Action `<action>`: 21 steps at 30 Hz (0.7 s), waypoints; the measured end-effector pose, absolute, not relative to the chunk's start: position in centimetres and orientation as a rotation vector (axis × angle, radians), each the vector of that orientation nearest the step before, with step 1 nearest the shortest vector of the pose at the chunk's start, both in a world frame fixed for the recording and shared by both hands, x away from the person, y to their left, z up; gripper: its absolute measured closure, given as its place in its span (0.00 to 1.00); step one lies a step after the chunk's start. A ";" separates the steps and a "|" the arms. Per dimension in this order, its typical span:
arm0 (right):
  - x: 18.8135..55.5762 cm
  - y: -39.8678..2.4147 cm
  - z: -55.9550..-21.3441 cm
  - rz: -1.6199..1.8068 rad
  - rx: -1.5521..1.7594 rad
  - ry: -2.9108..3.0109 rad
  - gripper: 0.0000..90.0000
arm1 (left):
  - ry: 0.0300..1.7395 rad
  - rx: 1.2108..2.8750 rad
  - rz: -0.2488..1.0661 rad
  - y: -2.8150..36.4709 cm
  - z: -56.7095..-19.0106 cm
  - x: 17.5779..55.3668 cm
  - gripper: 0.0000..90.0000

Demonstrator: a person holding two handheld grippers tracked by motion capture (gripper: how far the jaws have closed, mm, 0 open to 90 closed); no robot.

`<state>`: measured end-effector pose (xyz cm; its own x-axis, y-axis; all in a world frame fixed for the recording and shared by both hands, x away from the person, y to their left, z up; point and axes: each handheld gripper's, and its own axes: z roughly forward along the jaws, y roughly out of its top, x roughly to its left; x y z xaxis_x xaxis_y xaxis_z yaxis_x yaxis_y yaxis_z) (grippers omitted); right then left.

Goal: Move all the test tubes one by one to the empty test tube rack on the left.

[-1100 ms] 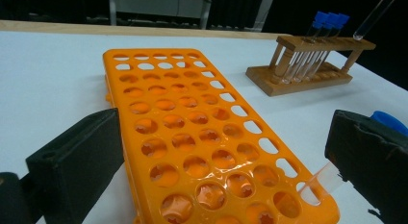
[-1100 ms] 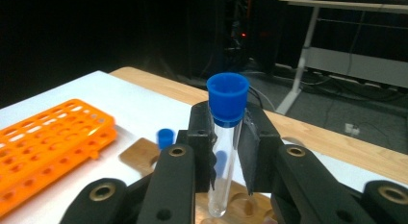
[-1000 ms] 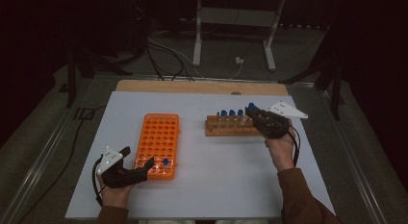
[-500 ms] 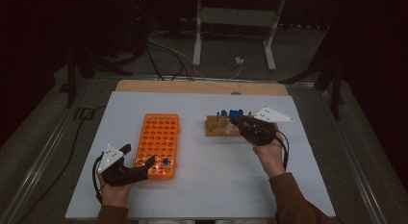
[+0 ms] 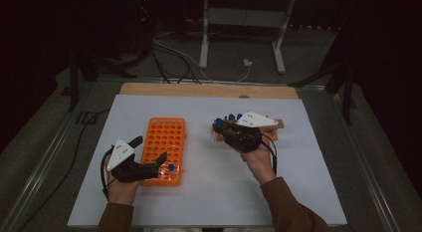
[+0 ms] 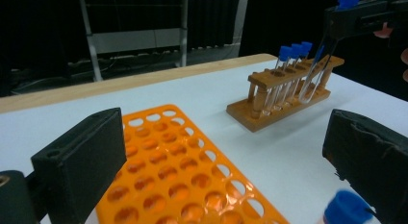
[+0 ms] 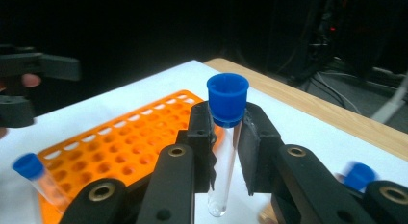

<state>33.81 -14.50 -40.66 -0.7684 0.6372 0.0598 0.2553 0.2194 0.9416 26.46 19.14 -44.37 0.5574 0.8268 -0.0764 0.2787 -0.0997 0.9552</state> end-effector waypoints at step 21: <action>33.6 -6.6 -39.7 1.637 0.713 2.309 0.85 | 0.924 1.750 0.514 16.7 -43.0 28.5 0.05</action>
